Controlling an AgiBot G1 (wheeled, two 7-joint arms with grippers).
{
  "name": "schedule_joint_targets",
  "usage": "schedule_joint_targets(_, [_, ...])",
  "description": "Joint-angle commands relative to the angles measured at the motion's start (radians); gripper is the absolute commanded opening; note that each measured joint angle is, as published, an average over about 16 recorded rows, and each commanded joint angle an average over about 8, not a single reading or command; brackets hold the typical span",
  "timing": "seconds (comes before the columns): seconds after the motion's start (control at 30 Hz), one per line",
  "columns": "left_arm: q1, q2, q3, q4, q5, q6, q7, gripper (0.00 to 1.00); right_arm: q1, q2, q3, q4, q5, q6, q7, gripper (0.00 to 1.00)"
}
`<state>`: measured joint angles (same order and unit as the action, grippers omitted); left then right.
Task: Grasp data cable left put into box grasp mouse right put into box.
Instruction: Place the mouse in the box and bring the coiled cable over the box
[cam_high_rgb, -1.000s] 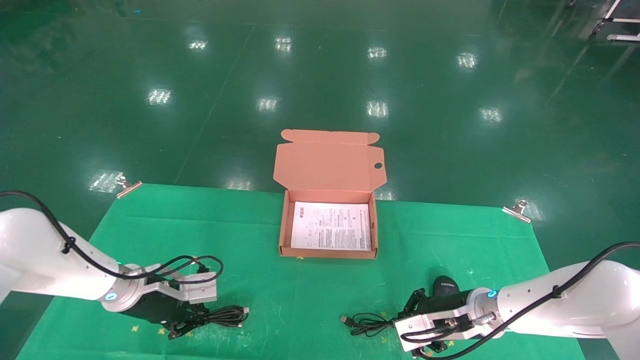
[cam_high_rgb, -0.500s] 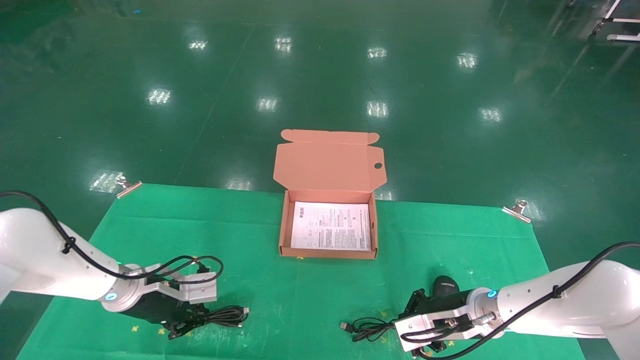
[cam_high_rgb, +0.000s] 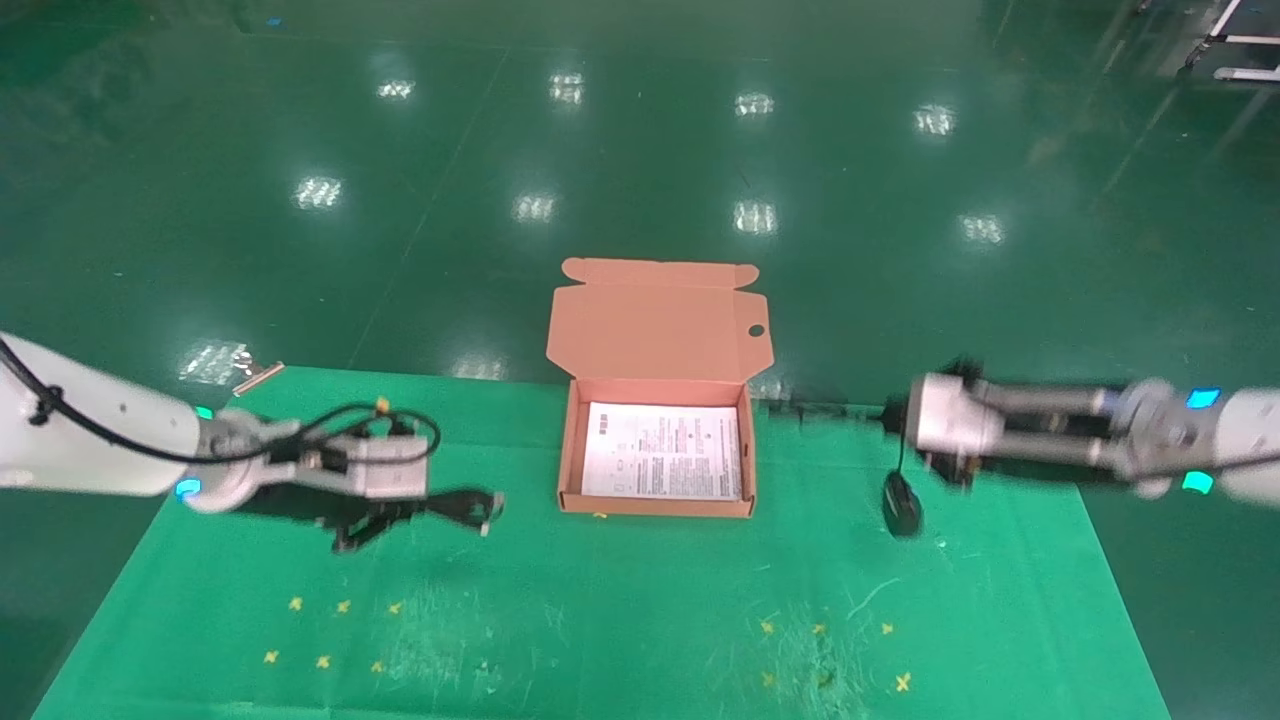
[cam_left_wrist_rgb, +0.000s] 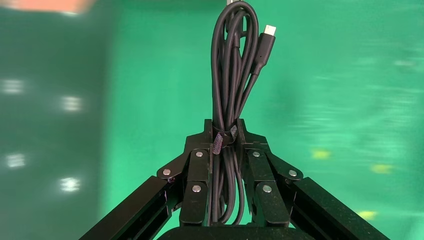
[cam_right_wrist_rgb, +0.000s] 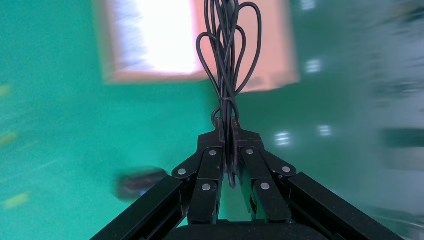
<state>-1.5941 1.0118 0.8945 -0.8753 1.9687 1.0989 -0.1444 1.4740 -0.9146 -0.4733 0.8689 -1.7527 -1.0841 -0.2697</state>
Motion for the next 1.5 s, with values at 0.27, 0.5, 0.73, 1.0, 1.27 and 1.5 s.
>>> schedule_joint_targets(0.27, [-0.063,0.003,-0.002,-0.196,0.180,-0.086,-0.183,0.00,0.138,-0.096,0.043,-0.012,0.049,0.058,0.021,0.00])
schedule_joint_targets(0.5, [-0.097,0.045,-0.005,-0.225,0.288,-0.128,-0.274,0.00,0.208,-0.197,0.050,-0.079,0.071,0.100,-0.013,0.00])
schedule_joint_targets(0.73, [-0.119,0.068,-0.026,-0.206,0.314,-0.170,-0.320,0.00,0.254,-0.253,0.052,-0.130,0.083,0.113,-0.033,0.00])
schedule_joint_targets(1.0, [-0.127,0.070,-0.039,-0.203,0.310,-0.186,-0.332,0.00,0.269,-0.265,0.052,-0.148,0.088,0.110,-0.045,0.00])
schedule_joint_targets(1.27, [-0.109,0.058,-0.031,-0.216,0.303,-0.164,-0.327,0.00,0.247,-0.276,0.037,-0.161,0.072,0.108,-0.036,0.00])
schedule_joint_targets(1.5, [-0.086,0.036,-0.018,-0.241,0.306,-0.110,-0.350,0.00,0.213,-0.308,0.015,-0.186,0.053,0.115,-0.020,0.00])
